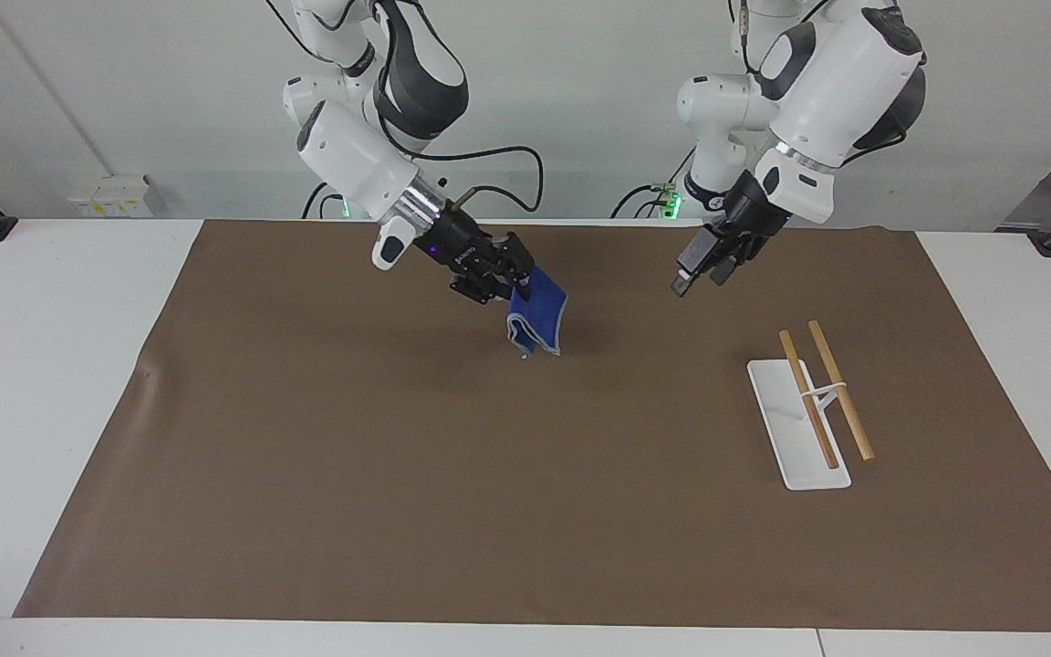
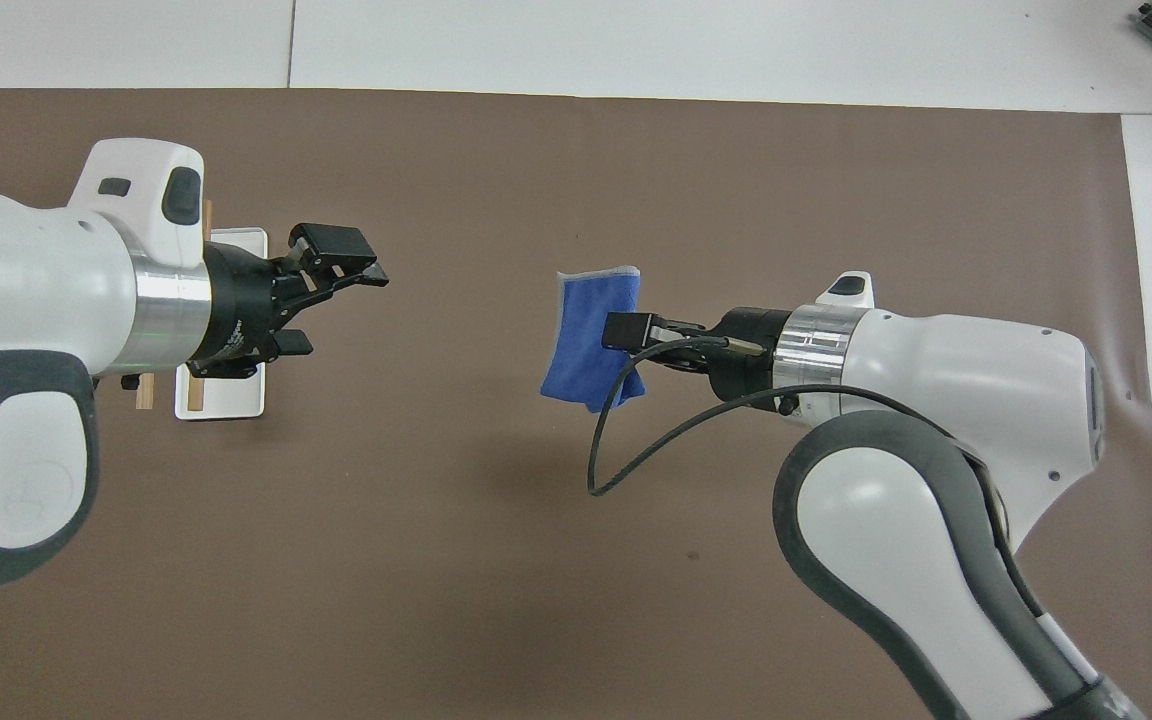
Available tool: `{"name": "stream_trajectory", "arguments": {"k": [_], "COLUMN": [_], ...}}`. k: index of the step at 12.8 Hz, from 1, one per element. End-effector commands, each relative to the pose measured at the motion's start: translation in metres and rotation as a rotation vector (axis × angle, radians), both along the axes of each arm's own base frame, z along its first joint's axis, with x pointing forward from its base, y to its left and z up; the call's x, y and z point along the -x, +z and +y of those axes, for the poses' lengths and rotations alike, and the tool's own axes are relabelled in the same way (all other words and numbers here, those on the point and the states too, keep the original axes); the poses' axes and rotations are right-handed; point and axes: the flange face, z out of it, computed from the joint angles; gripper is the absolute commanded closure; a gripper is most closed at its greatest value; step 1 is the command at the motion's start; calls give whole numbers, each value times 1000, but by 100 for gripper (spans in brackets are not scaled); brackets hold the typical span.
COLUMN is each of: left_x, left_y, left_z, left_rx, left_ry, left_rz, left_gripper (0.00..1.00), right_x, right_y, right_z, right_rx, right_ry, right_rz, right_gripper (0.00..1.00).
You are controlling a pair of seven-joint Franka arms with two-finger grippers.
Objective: Right arm passes towel to left arm to hang
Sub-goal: 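Bring the towel toward the left gripper while the left gripper approaches it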
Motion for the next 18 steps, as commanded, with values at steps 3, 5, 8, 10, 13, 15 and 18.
{"name": "stream_trajectory", "arguments": {"k": [3,5,8,10,13,15,18], "left_x": [53,54,50,56,65,68,75], "left_y": [-35,-39,-52,-71,-85,-93,-94], "left_z": [-38,-46,-41,-48,-64,-66,-73], "left_rx": [56,156,294,341,338,333,330], "left_ry": [191,368,601,673,696,755,784], "left_rz": [46,114,196,216,258,310,348], "left_gripper": [0,0,0,0,0,0,0], "right_x": [1,3,7,11,12,11,11], "right_y": [2,1,0,-2,-4,-4,-3], "right_z": [15,19,27,36,36,36,36], "right_rx": [-99,-98,-108,-107,-109,-110,-111], "right_ry": [-43,-45,-52,-39,-46,-49,-51], "right_rz": [11,10,39,46,60,63,65], "right_gripper": [100,100,100,100,100,100,100]}}
